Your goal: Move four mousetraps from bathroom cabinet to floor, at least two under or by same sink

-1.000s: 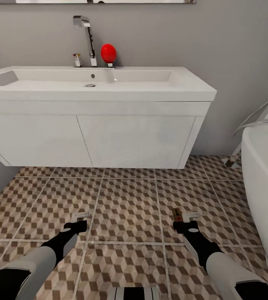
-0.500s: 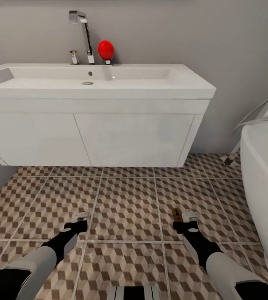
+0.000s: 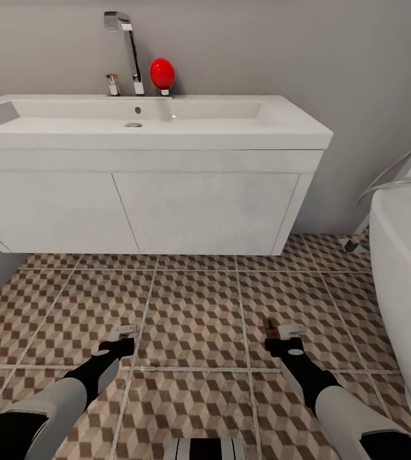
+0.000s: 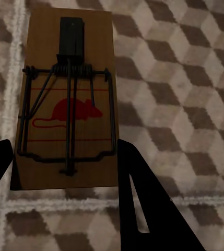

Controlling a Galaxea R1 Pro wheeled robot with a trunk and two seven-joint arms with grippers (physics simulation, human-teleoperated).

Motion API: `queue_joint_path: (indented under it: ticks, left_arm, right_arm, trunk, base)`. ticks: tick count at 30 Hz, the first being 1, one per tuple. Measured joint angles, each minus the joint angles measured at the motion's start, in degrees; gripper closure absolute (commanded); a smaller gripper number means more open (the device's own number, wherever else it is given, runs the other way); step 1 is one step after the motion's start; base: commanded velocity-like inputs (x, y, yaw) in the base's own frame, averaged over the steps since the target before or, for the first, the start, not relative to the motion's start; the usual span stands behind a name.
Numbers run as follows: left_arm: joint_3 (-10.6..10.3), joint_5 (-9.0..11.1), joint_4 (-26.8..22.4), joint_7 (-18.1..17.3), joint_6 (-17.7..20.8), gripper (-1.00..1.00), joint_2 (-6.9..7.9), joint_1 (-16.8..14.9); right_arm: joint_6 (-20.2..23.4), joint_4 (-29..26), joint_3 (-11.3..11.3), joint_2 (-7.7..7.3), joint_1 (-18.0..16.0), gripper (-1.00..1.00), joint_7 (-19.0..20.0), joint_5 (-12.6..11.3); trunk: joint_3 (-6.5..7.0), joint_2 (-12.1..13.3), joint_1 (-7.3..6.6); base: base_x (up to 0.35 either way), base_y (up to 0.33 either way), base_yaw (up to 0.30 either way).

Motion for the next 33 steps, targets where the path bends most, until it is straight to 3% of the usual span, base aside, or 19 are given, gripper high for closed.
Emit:
queue_joint_path:
  ticks: [8,16,33]
  left_arm:
    - [-0.01,0.07,-0.91,0.16,-0.38,1.0,0.07,0.0]
    - [-0.02,0.12,-0.23,0.48,-5.75,1.0,0.1,0.0]
    - [-0.01,0.19,-0.06,0.47,-5.67,1.0,0.14,0.0]
  right_arm:
    - [-1.12,-0.28,-0.36,0.63,0.01,1.0,-0.09,-0.37]
    - [-3.47,-0.14,-0.45,0.67,0.0,1.0,-0.93,-0.5]
    - [-3.57,-0.08,-0.45,0.67,0.02,1.0,-2.06,-0.52]
  trunk:
    - [0.0,0.0,0.0]
    - [0.0,0.0,0.0]
    - [0.0,0.0,0.0]
  base:
    - [0.0,0.0,0.0]
    - [0.0,0.0,0.0]
    - [0.0,0.0,0.0]
